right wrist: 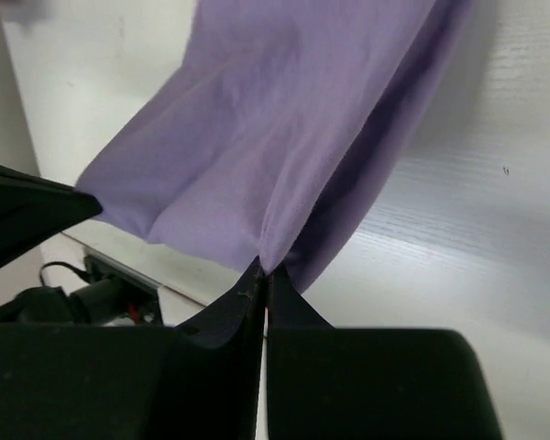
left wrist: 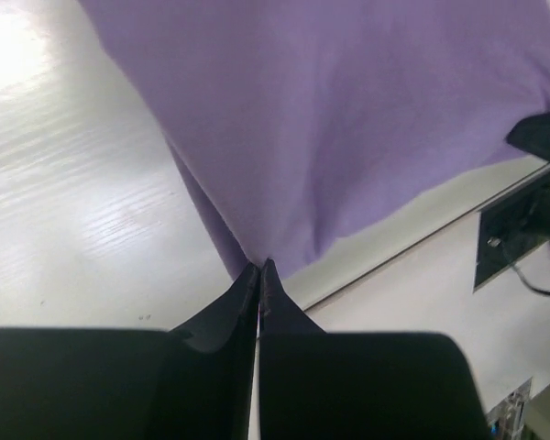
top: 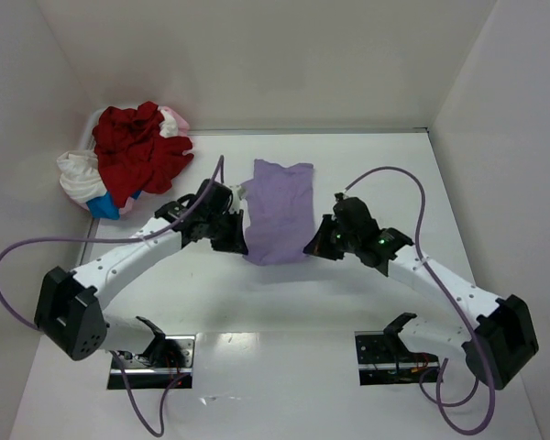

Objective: Fold and stack the t-shirts
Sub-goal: Grab one side of the 2/3 rectangular tshirt with both arms, then fold the long partially folded tshirt into a neat square

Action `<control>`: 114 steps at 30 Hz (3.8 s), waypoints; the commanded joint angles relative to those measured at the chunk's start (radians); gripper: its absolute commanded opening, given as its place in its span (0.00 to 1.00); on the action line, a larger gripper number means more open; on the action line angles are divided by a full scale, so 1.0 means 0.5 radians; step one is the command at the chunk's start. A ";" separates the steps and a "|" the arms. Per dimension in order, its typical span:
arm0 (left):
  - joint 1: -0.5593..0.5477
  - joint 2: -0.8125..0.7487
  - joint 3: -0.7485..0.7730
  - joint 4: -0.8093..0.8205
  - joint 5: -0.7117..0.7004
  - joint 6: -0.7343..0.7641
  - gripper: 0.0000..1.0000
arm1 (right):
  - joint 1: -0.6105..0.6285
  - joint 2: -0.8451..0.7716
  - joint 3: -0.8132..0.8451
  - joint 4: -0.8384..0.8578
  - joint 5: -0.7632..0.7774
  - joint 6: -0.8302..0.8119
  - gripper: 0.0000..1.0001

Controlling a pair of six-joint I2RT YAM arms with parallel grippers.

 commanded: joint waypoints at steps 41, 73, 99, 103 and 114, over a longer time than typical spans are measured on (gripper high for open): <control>0.737 2.069 2.463 0.016 0.072 0.419 0.22 | -0.766 2.068 2.025 0.215 0.009 -0.475 0.01; 0.657 2.081 2.273 0.173 0.327 0.656 0.68 | -0.880 2.160 2.025 0.365 -0.295 -0.479 0.51; 0.657 2.502 3.095 -0.124 0.342 0.609 0.46 | -0.843 2.304 2.510 0.046 -0.157 -0.583 0.32; 0.657 2.407 3.004 -0.125 0.275 0.649 0.55 | -0.861 2.215 2.430 0.000 -0.138 -0.583 0.40; 0.657 2.090 2.369 0.148 0.237 0.650 0.64 | -0.861 2.068 1.997 0.175 -0.212 -0.543 0.44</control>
